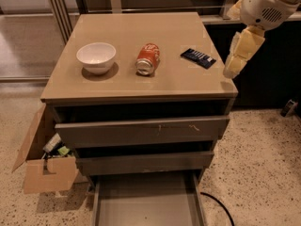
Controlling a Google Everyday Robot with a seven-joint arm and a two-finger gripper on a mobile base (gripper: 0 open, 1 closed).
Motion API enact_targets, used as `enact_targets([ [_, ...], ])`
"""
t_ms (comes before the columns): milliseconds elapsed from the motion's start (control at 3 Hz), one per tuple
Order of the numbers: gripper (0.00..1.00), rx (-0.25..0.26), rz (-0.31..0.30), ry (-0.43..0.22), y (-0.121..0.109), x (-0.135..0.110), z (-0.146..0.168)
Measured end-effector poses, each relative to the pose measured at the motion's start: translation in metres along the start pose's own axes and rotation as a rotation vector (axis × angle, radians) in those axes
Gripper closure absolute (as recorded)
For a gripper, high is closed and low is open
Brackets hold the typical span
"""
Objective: Place rxbar blueberry into bottom drawer
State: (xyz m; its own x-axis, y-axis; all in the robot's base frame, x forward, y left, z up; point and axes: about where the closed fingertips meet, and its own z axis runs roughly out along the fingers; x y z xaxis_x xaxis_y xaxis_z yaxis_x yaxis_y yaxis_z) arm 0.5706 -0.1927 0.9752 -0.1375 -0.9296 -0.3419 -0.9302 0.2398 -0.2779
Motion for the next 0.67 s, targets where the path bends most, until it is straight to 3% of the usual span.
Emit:
enact_targets([
  [667,0.00,-0.004,-0.008,0.021,-0.007,-0.003,0.012],
])
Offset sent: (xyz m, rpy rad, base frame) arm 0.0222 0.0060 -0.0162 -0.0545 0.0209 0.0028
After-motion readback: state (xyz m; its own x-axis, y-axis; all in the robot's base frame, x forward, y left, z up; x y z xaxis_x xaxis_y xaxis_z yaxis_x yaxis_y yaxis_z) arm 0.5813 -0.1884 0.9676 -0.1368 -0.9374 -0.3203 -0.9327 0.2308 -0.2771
